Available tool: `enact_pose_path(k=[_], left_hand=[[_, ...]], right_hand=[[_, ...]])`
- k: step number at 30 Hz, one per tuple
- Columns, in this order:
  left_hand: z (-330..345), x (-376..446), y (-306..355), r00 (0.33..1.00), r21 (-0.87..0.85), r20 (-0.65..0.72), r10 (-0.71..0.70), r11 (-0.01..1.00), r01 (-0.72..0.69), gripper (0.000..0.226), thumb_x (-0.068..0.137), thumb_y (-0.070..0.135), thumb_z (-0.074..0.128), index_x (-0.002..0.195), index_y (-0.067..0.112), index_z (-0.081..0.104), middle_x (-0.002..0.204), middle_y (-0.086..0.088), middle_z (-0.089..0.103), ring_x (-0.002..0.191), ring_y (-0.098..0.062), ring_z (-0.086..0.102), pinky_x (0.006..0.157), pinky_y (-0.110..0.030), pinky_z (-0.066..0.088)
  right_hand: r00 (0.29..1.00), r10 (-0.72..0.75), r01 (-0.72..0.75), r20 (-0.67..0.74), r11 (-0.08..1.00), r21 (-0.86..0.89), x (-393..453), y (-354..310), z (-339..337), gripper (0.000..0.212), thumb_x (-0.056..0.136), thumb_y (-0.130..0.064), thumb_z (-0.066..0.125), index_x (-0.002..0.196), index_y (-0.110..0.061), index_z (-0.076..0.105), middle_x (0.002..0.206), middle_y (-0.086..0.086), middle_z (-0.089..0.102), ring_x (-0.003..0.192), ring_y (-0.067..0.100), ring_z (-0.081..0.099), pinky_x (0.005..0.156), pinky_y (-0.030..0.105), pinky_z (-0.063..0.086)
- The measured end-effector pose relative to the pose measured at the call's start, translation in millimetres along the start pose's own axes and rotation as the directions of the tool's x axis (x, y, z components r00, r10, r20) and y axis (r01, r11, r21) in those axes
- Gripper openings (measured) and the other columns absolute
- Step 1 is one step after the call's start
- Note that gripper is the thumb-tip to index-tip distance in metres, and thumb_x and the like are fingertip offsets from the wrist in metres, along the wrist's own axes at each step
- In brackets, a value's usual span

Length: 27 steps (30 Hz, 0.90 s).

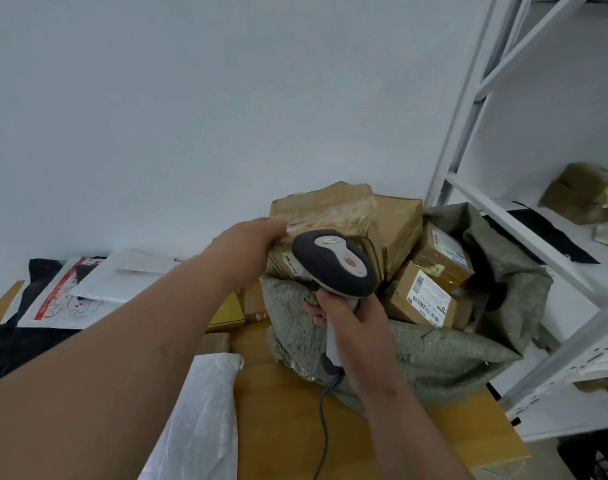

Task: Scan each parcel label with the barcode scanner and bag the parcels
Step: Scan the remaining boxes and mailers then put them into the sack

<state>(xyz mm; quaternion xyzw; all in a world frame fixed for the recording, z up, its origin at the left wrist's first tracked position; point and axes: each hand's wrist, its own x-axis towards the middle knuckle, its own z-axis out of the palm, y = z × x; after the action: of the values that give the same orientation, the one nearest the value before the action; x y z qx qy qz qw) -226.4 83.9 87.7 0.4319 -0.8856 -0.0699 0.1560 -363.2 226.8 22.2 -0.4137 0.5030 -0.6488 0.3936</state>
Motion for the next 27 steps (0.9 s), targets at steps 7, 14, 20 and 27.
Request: enact_pose_path(k=[7, 14, 20, 27], left_hand=[[17.5, 5.2, 32.6, 0.994, 0.100, 0.084, -0.069, 0.993, 0.060, 0.042, 0.098, 0.001, 0.044, 0.138, 0.012, 0.046, 0.134, -0.007, 0.052, 0.122, -0.023, 0.050, 0.098, -0.027, 0.039], [43.8, -10.7, 17.4, 0.967, 0.027, 0.253, 0.021, 0.999, -0.029, 0.061, 0.088, 0.000, 0.044, 0.133, 0.040, 0.054, 0.145, 0.013, 0.043, 0.134, -0.017, 0.039, 0.110, -0.042, 0.030], [23.4, -5.2, 7.2, 0.986, 0.094, 0.154, -0.065, 0.994, 0.051, 0.027, 0.092, 0.026, 0.050, 0.103, 0.045, 0.065, 0.100, 0.018, 0.059, 0.111, -0.015, 0.047, 0.103, -0.046, 0.029], [25.8, -9.5, 0.4, 0.974, -0.063, -0.022, -0.224, 0.973, 0.222, 0.028, 0.096, 0.023, 0.054, 0.091, 0.049, 0.064, 0.102, 0.020, 0.054, 0.116, -0.013, 0.042, 0.104, -0.043, 0.023]], right_hand=[[1.000, 0.014, -0.014, -0.010, 1.000, 0.028, 6.0, -4.8, 9.0, 0.053, 0.078, -0.040, 0.072, 0.130, -0.038, 0.058, 0.124, -0.009, 0.069, 0.117, 0.017, 0.065, 0.101, 0.045, 0.053], [0.993, 0.065, -0.063, -0.094, 0.998, 0.017, 13.1, -7.3, -4.9, 0.040, 0.087, -0.032, 0.070, 0.125, -0.035, 0.060, 0.105, -0.005, 0.074, 0.101, 0.016, 0.071, 0.095, 0.047, 0.056], [0.988, 0.063, -0.064, -0.142, 0.998, -0.004, 24.9, -7.5, -7.8, 0.049, 0.077, -0.039, 0.067, 0.125, -0.031, 0.060, 0.107, -0.002, 0.074, 0.102, 0.019, 0.071, 0.094, 0.046, 0.057], [0.984, 0.043, -0.048, -0.173, 0.998, -0.027, 31.9, -13.3, -0.3, 0.032, 0.092, -0.027, 0.068, 0.123, -0.031, 0.059, 0.102, -0.002, 0.074, 0.094, 0.016, 0.073, 0.087, 0.039, 0.060]])
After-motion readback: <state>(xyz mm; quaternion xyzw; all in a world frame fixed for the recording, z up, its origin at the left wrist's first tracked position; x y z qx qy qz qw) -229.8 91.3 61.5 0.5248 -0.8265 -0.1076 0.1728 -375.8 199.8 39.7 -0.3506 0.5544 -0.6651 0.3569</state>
